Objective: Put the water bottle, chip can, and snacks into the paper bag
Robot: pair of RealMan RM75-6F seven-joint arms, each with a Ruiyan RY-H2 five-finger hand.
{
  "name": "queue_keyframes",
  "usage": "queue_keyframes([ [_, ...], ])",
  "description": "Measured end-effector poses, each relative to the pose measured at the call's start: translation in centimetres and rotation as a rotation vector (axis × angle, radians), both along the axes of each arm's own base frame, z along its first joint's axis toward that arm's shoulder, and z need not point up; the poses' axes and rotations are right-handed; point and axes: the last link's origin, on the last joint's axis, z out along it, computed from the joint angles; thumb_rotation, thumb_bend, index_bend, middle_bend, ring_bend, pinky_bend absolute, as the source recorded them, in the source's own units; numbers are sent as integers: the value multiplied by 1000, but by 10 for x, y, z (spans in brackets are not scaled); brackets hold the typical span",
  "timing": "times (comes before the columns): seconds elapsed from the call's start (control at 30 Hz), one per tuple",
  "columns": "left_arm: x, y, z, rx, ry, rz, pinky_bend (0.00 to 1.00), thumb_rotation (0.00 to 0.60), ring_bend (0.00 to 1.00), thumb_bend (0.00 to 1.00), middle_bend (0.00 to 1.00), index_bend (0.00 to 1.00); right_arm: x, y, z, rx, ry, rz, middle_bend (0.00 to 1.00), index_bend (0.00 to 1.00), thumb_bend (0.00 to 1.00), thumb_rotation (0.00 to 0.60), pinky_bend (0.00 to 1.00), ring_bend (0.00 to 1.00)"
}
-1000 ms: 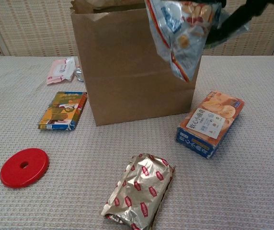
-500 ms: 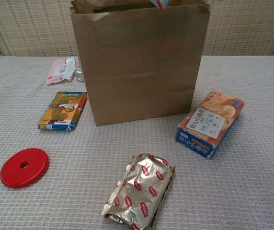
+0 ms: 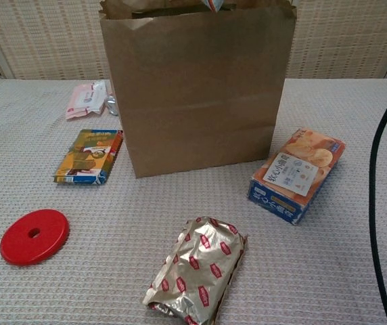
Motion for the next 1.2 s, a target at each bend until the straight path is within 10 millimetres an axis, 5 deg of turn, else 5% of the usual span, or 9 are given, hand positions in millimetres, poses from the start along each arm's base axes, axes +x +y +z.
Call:
queue_keyframes([
  [0.63,0,0,0,5,-5,1,0,600,0,400,0,71,10,-26,-17,-97,18,-138,622,650,372,600,631,580],
  [0.73,0,0,0,6,-7,3,0,600,0,400,0,72,11,-29,-22,-83,27,-170,553,471,336,600,567,443],
  [0.9,-1,0,0,6,-7,2,0,600,0,399,0,72,11,-29,-33,-37,54,-218,226,59,145,600,322,127],
  [1.2,-1,-1,0,6,-6,2,0,600,0,399,0,72,24,-21,-26,-36,1,-176,157,0,114,600,263,75],
])
